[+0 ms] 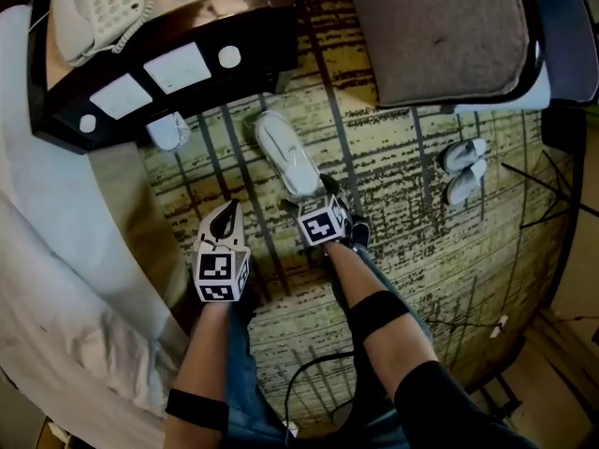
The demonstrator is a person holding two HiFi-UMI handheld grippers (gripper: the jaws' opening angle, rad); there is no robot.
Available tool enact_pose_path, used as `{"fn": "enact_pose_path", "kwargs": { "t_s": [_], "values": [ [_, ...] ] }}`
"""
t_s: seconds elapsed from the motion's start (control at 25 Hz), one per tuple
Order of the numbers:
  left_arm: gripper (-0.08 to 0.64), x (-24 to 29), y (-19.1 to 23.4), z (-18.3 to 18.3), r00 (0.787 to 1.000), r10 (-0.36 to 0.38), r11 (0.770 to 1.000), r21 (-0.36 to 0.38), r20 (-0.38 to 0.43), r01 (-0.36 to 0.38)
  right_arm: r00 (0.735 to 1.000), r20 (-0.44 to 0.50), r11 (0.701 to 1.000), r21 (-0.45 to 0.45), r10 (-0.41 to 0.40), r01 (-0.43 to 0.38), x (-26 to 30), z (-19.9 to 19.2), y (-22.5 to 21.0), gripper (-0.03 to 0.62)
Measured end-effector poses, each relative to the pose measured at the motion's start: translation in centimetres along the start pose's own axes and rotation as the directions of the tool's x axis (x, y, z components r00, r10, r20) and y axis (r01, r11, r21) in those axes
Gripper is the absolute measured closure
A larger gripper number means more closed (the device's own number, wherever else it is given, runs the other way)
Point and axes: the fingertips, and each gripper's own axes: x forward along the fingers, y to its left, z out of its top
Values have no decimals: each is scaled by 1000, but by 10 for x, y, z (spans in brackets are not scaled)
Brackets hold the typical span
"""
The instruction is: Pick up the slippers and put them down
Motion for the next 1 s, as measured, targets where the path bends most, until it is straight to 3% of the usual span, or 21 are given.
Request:
{"fn": "enact_pose_path", "kwargs": {
  "t_s": [0.36,0.8,1.0],
  "values": [
    [560,100,-2,-71,998,-59,998,9,-35,59,1000,-8,1000,-16,-3,3,112,-47,-37,66],
    [560,151,-5,-104,994,-108,994,29,-5,108,998,24,998,-36,-55,56,177,-65,-57,60],
    [560,150,-1,-111,994,-107,994,27,-4,107,999,43,1000,-11,-19,19,183,-62,-46,142]
  ]
}}
